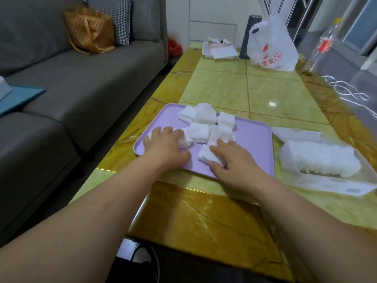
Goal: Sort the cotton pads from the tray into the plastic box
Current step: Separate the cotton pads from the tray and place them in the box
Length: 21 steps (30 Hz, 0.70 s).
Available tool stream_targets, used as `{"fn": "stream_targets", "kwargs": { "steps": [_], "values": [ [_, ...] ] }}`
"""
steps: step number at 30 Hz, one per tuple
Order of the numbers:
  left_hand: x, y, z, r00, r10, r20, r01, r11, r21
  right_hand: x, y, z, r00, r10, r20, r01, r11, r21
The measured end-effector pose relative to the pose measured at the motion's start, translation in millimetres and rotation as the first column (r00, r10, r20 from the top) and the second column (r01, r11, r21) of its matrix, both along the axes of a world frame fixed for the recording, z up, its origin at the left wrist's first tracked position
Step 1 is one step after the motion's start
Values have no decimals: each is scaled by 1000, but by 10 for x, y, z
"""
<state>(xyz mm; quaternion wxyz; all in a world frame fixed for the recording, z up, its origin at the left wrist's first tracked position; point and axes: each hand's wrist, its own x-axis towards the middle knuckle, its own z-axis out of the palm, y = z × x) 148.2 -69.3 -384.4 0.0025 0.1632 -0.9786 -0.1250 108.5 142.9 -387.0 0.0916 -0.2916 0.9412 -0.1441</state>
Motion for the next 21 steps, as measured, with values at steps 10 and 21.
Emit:
{"fn": "stream_targets", "kwargs": {
  "steps": [10,21],
  "values": [
    [-121,544,88,983,-185,-7,185,981,64,-40,291,160,975,-205,-88,195,975,-110],
    [-224,855,154,895,-347,-279,416,875,247,-192,525,57,965,-248,88,259,836,-484]
  ]
}}
